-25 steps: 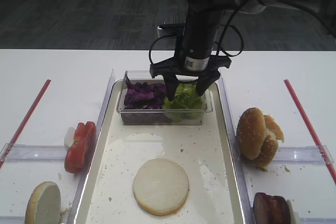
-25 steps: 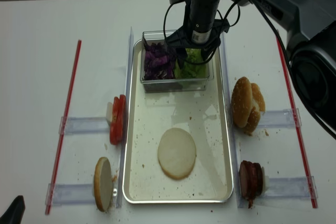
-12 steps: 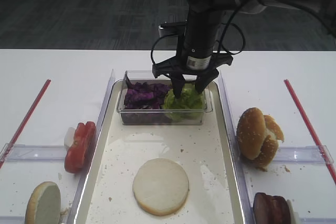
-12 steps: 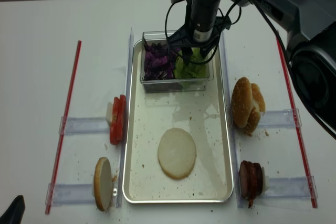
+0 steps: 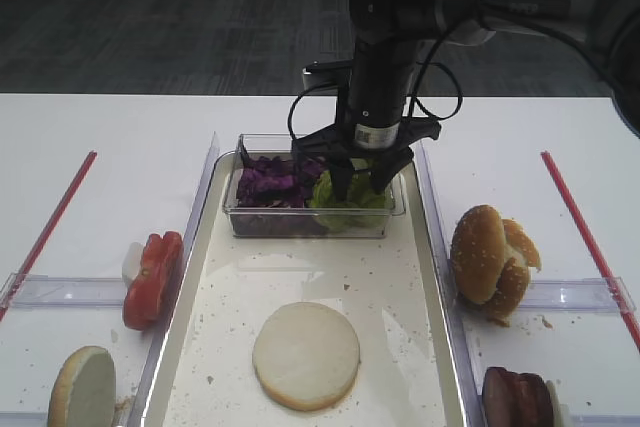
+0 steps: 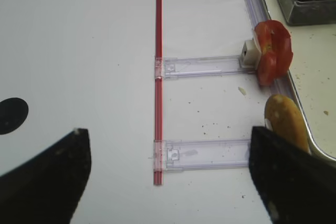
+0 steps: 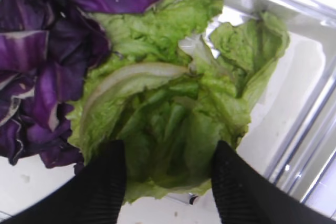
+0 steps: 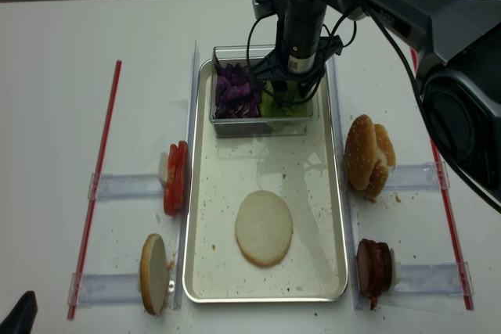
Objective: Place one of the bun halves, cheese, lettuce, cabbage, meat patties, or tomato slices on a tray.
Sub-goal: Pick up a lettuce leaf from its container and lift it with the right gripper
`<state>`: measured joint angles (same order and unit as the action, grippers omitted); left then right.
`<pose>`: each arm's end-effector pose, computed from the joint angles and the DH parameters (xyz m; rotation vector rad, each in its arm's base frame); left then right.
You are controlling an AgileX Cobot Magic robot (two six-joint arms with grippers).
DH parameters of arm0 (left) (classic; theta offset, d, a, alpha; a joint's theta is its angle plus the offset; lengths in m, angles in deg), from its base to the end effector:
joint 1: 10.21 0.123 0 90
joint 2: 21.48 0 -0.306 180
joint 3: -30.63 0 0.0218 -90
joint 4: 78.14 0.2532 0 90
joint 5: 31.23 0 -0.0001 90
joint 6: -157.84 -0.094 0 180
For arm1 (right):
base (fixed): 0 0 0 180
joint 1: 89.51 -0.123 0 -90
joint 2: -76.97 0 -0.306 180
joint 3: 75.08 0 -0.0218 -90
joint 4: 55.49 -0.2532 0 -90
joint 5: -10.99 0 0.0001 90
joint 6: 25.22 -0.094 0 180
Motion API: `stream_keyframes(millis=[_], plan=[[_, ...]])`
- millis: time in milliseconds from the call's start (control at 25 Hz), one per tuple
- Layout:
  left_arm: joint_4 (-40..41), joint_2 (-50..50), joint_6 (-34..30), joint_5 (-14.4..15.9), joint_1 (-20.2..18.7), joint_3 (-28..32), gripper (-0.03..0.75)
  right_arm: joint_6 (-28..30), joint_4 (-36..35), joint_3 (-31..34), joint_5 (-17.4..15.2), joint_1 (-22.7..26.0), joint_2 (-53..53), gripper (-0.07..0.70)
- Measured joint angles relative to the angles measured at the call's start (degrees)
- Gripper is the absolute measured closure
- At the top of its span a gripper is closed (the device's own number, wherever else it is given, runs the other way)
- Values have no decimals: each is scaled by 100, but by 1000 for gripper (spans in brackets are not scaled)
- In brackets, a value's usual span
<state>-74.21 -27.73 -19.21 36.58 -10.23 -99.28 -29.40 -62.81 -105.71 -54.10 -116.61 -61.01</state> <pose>-0.0279 0.0060 0.2621 -0.0638 2.1642 0.0539 0.4295 0.2320 0.1806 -0.5347 2.9909 0.2290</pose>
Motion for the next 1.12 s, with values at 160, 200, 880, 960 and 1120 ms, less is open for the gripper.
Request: stream_keyframes(millis=[160, 200, 880, 960, 1120], plan=[[0, 0, 0, 0, 0, 0, 151, 0, 60, 0, 19, 0, -5, 299], [0, 0, 0, 0, 0, 0, 151, 0, 89, 0, 19, 0, -5, 314], [0, 0, 0, 0, 0, 0, 151, -51, 243, -38, 4, 0, -5, 586], [0, 0, 0, 0, 0, 0, 151, -51, 243, -135, -84, 0, -5, 586], [0, 0, 0, 0, 0, 0, 151, -60, 232, -523, -428, 0, -5, 586]])
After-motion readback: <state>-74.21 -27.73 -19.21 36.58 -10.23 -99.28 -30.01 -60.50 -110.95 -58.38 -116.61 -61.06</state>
